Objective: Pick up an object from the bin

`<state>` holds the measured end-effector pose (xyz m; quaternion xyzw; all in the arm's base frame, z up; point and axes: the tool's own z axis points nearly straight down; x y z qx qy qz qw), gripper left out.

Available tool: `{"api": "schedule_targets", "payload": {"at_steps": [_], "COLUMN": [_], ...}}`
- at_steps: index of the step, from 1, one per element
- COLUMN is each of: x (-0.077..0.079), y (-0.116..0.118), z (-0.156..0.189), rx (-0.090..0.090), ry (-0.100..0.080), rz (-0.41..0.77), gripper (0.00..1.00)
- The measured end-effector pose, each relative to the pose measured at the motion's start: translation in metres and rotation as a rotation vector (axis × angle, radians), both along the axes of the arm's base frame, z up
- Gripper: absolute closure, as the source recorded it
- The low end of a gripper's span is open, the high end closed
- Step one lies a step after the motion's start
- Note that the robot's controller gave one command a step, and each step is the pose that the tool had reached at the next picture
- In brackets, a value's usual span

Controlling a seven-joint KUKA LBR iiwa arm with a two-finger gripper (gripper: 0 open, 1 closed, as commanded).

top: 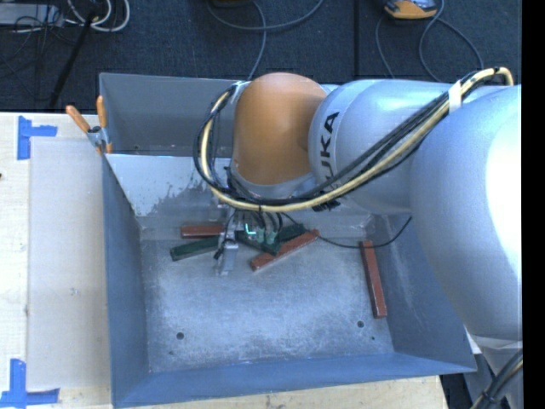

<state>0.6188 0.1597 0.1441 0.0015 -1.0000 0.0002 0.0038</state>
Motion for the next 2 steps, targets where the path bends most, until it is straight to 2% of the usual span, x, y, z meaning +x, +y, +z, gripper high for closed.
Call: {"api": "schedule_targets", "payload": {"at_steps": [1,2], "x": [-0.002,-0.022], "y": [0.024,-0.006], "z": [-0.075,-0.009], "rx": [0.0,0.001], "ry": [-0.007,-0.01], "rz": [-0.28,0.031], "gripper": [0.0,0.0]}}
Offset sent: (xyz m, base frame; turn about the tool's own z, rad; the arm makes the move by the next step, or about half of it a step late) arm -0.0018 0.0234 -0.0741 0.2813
